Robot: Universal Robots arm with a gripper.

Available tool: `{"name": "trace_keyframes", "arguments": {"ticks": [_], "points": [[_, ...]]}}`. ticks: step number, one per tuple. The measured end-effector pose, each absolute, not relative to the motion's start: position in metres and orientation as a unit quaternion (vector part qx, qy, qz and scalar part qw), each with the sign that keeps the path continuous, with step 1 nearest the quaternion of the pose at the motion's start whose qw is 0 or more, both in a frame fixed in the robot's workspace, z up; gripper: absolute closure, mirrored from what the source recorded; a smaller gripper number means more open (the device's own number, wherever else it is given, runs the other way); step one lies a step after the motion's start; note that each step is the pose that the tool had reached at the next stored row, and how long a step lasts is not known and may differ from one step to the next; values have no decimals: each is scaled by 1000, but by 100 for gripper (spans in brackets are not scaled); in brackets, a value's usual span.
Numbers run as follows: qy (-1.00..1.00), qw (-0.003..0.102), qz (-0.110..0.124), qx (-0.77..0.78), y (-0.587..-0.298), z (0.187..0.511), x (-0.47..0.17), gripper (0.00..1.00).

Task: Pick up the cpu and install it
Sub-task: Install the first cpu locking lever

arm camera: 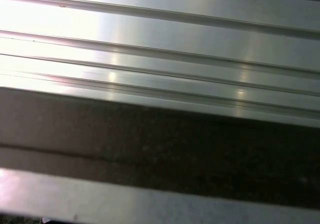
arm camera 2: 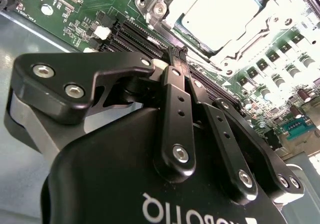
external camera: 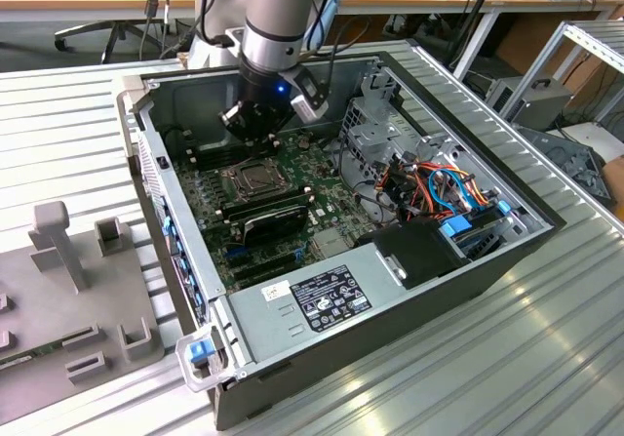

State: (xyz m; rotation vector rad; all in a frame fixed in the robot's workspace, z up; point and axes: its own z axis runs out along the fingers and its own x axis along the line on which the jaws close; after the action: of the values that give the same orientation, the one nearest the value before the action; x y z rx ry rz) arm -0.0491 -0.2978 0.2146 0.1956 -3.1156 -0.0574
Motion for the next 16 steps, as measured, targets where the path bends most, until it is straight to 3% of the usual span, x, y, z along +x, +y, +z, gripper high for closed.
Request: {"name": "trace_keyframes", "arguments": {"ticks": [16], "points": [[-998, 10, -18, 63, -298, 208, -43, 89]]}}
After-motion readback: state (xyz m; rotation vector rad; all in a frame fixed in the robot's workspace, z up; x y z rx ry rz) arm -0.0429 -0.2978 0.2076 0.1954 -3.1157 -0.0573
